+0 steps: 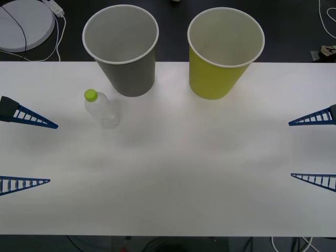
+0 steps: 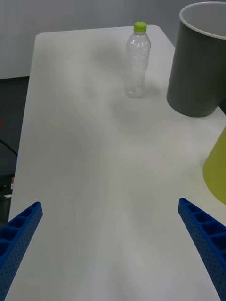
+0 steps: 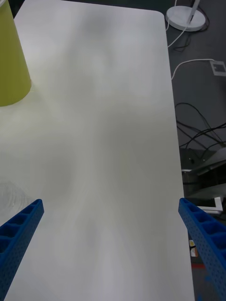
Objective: Put the can into the green bin and the plastic bottle into the gray bin
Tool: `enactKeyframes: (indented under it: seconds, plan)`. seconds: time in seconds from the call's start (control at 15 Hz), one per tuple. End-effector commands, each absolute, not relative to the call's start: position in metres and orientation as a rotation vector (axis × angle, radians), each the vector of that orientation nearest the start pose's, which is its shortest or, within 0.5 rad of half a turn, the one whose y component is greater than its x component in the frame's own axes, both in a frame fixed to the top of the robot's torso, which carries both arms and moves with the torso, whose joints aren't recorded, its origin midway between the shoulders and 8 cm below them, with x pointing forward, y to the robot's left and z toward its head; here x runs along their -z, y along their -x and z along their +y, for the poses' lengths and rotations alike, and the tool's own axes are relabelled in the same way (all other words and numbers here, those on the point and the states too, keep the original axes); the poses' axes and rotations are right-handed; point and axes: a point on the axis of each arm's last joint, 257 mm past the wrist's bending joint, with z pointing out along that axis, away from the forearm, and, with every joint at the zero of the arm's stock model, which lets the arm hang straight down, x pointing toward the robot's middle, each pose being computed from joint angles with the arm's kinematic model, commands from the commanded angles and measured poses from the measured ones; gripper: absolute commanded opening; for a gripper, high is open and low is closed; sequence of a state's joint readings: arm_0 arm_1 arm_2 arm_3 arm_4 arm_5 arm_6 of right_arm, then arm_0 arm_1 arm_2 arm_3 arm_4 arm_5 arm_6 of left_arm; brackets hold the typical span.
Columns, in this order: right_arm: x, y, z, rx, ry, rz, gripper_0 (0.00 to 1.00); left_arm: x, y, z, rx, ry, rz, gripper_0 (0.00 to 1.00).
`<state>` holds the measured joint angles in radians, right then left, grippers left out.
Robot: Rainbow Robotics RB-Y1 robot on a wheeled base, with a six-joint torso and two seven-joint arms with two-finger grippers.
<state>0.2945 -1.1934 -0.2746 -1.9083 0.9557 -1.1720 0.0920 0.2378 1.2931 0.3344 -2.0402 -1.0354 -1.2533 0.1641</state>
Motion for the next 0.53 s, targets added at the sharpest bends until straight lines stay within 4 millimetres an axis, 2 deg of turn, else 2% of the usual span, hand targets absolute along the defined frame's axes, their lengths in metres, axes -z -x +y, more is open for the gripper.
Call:
enactKeyframes:
  seconds: [0.07,0.2,0.27,0.53]
  plan:
    - [0.128,-0.324,-0.274,-0.422,1.534,1.459,1.0,0.104,-0.307,0.257,0.438,-1.688,1.55,1.0]
    - [0.128,-0.324,-0.274,-0.422,1.534,1.459,1.0,0.104,-0.307,0.257,0.438,-1.688,1.55,1.0]
    - [0.128,-0.324,-0.274,-0.422,1.534,1.459,1.0,0.115,-0.302,0.259,0.474,-1.67,1.583,1.0]
    - [0.128,-0.324,-0.274,-0.422,1.534,1.459,1.0,0.113,-0.31,0.262,0.459,-1.633,1.593,1.0]
